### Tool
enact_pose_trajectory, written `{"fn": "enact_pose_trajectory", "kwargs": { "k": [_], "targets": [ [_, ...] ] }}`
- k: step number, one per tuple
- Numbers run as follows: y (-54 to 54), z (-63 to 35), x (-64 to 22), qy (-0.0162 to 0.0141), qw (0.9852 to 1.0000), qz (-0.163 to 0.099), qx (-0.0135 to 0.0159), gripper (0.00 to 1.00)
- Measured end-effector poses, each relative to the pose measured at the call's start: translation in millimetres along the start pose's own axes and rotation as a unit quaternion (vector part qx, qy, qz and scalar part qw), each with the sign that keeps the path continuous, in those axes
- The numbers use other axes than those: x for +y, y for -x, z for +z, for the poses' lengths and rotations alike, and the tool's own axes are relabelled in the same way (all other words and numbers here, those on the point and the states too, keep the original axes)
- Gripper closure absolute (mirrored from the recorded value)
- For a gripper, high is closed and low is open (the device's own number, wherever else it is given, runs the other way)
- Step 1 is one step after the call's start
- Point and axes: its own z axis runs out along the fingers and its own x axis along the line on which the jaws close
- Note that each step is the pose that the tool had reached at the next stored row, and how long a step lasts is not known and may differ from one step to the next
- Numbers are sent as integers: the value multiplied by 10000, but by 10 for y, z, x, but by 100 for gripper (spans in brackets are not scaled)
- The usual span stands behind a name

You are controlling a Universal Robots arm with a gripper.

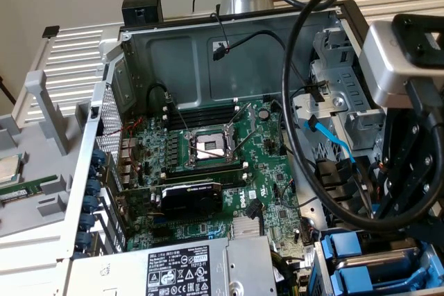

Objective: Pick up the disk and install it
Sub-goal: 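Insert the second disk wire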

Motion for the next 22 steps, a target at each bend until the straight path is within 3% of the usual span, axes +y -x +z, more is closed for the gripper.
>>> {"fn": "enact_pose_trajectory", "kwargs": {
  "k": [22],
  "targets": [
    [-1,23,-2,-2,10000,9,-1,84]
  ]
}}
